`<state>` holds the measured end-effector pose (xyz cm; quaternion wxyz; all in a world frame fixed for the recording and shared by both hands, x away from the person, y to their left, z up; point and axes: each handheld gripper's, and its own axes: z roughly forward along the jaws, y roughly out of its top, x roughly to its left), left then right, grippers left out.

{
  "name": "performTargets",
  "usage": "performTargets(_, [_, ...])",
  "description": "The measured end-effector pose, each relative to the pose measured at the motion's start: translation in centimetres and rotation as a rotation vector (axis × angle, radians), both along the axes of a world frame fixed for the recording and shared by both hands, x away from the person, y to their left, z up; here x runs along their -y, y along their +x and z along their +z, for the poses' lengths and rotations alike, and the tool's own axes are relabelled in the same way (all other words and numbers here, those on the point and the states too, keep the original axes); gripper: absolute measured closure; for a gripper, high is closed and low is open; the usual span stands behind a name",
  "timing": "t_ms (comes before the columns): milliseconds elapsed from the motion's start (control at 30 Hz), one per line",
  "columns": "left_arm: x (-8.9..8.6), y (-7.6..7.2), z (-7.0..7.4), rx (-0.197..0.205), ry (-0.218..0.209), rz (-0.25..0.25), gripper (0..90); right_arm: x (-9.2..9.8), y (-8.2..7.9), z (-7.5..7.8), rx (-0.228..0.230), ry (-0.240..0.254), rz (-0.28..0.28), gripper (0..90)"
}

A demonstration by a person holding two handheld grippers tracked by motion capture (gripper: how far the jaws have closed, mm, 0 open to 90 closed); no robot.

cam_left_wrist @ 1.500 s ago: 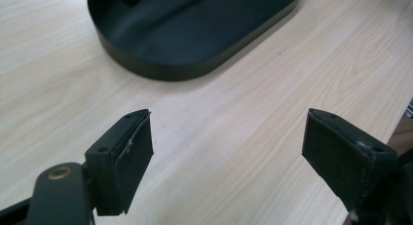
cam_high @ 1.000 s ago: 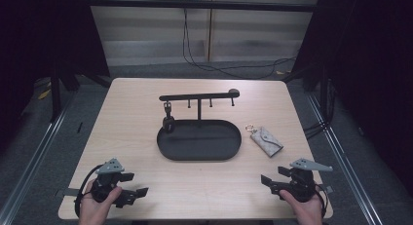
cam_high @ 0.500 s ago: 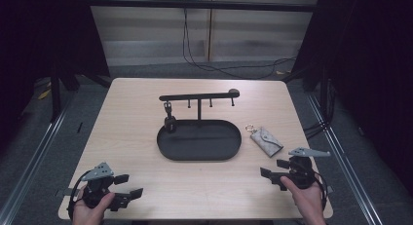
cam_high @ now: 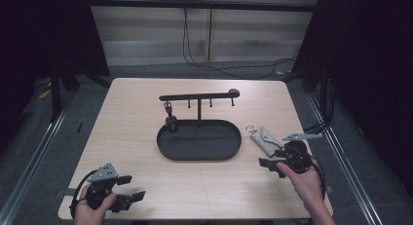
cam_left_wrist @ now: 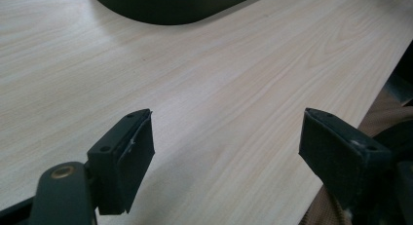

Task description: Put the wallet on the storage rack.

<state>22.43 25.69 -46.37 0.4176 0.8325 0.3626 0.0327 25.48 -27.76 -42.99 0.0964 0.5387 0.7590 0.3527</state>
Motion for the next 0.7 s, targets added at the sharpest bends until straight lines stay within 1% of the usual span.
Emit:
performTargets(133, [-0.1, -0.1, 0.0, 0.006, 0.007, -0.002, 20.4, -0.1, 0.8, 0.2, -0.031, -0.028, 0.005, 20.7])
performTargets(267, [0.0, -0.1, 0.0, -0.002, 0.001, -0.008, 20.4, 0.1, 1.8, 0.7, -0.053, -0.05, 0.006, 20.4])
performTargets(333, [0.0, -0.1, -0.1, -0.008, -0.003, -0.011, 20.4, 0.3, 2.5, 1.0, -0.07, -0.059, 0.003, 20.4])
performTargets(433, [0.0, 0.0, -0.1, -0.014, -0.012, -0.007, 20.4, 0.5, 3.5, 1.3, -0.098, -0.072, 0.013, 20.5])
performTargets(500, [0.0, 0.0, -0.1, -0.011, -0.003, -0.007, 20.4, 0.4, 4.0, 1.4, -0.111, -0.087, 0.013, 20.9])
performTargets(600, [0.0, 0.0, -0.1, -0.019, -0.003, -0.015, 20.4, 0.2, 4.8, 1.5, -0.132, -0.097, 0.025, 20.9])
performTargets(633, [0.0, 0.0, -0.1, -0.02, -0.004, -0.016, 20.4, 0.1, 5.1, 1.5, -0.138, -0.111, 0.028, 21.0])
performTargets(700, [0.0, 0.0, -0.1, -0.019, -0.01, -0.013, 20.4, 0.0, 5.5, 1.5, -0.151, -0.124, 0.031, 21.3])
